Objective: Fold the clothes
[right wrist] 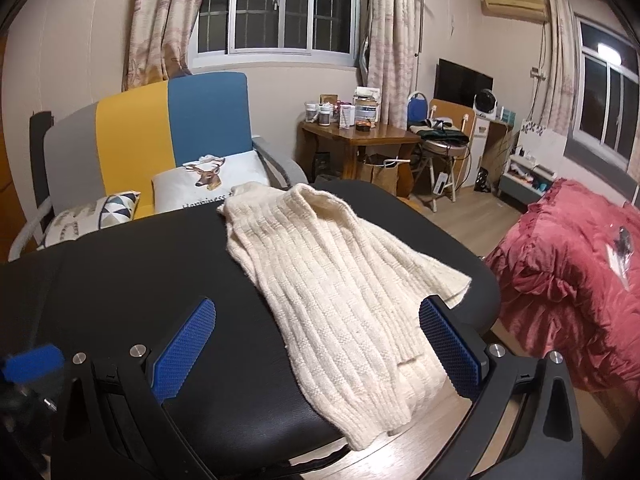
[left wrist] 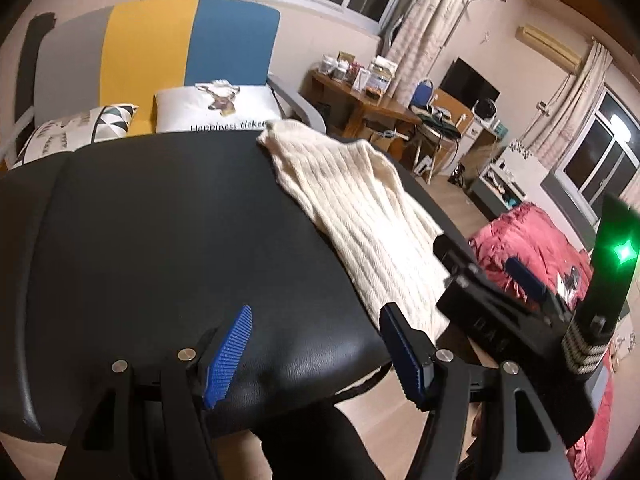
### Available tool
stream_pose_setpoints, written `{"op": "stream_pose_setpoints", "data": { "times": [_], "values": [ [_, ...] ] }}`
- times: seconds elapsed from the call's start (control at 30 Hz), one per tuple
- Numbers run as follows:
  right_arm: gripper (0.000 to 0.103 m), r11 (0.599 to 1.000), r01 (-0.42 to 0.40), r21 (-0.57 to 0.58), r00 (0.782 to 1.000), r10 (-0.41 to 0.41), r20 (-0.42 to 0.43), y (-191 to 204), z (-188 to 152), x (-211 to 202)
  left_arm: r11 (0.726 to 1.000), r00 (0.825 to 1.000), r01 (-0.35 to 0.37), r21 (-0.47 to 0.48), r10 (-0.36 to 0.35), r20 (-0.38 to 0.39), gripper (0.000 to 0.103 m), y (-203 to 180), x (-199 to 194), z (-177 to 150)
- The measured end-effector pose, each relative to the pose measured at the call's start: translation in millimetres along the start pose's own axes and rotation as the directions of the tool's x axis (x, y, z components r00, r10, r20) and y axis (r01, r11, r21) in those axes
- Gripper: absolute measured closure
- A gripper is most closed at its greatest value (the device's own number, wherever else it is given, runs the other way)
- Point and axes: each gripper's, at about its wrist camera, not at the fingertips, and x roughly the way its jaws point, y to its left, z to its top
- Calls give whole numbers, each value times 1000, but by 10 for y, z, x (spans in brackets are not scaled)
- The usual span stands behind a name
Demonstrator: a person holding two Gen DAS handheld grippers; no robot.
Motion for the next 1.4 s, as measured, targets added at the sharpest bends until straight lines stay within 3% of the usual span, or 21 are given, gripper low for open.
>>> {"op": "stream_pose_setpoints", "data": {
  "times": [0.37,0.57,0.77,1.0,1.1,1.2,1.27,1.4],
  "values": [
    [0,999,-37,10,998,37,-44,-36,-51,90,997,998,65,-29,-65,-19,35,158,21,-66],
    [0,984,-146,99,981,157,-113,-218,-141,267,998,998,48,-47,-50,-48,35,322,86,-92],
    [0,992,-94,87,981,108,-162,-306,-198,375,1000,999,4,-2,-4,-33,35,351,86,-113],
    [0,996,-60,65,979,71,-191,-332,-247,465,999,996,48,-20,-49,-75,36,425,159,-148],
    [0,994,-90,69,976,102,-193,-335,-265,471,999,994,44,-17,-46,-100,36,436,200,-179],
    [0,975,-183,122,960,204,-194,-397,-295,485,1000,994,24,-5,-25,-106,36,444,205,-207],
    [0,954,-253,160,937,282,-205,-446,-336,513,1000,995,-11,4,12,-101,36,454,203,-228],
    [0,878,-365,311,865,443,-237,-590,-432,670,997,995,-76,-5,75,-63,36,535,169,-265]
  ]
}}
